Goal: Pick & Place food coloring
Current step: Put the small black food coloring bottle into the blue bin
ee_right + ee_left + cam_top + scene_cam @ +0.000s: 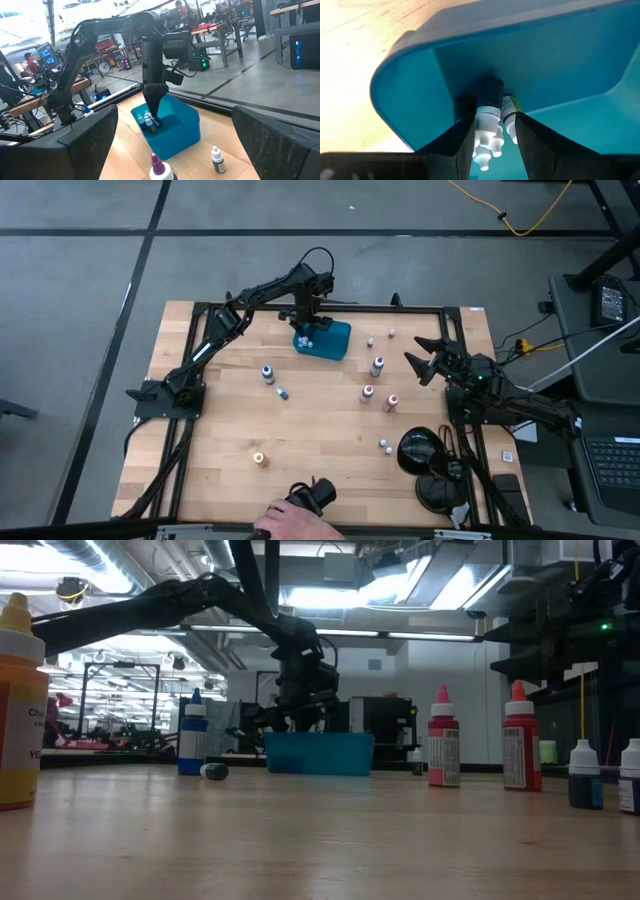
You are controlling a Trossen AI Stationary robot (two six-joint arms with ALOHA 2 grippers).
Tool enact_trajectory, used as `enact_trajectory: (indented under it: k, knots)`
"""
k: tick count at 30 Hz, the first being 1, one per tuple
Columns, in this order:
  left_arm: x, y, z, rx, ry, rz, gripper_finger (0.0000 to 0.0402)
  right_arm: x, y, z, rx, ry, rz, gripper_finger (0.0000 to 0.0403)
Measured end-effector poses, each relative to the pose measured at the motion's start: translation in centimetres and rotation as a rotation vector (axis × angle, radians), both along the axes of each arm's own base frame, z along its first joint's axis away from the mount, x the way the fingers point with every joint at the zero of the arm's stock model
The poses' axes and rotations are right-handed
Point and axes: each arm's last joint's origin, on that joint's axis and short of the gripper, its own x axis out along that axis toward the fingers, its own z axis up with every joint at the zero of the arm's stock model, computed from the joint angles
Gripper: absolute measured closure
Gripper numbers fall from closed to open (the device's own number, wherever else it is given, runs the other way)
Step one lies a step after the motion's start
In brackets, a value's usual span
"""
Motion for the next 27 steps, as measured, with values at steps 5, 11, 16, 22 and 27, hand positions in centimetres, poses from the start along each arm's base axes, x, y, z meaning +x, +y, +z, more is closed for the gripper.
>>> enact_trajectory:
  k: [5, 11, 16, 22, 27]
  knots:
    - [-0.03, -0.02, 0.01, -0.002, 0.003, -0.002, 0.0269, 0.00, 0.00, 0.00, 0.000, 0.000, 0.000, 0.0011]
    - [-0.08, -0.04, 0.01, 0.002, 0.004, -0.025, 0.0279, 0.00, 0.00, 0.00, 0.000, 0.000, 0.000, 0.0011]
    - [-0.06, -0.07, 0.01, 0.003, 0.003, -0.028, 0.0287, 0.00, 0.00, 0.00, 0.000, 0.000, 0.000, 0.0011]
    - [0.04, -0.32, -0.18, -0.006, -0.010, -0.073, 0.0302, 0.00, 0.00, 0.00, 0.000, 0.000, 0.000, 0.0011]
    - [-0.19, -0.78, -0.72, -0.042, 0.012, -0.113, 0.0309, 0.00, 0.00, 0.00, 0.000, 0.000, 0.000, 0.0011]
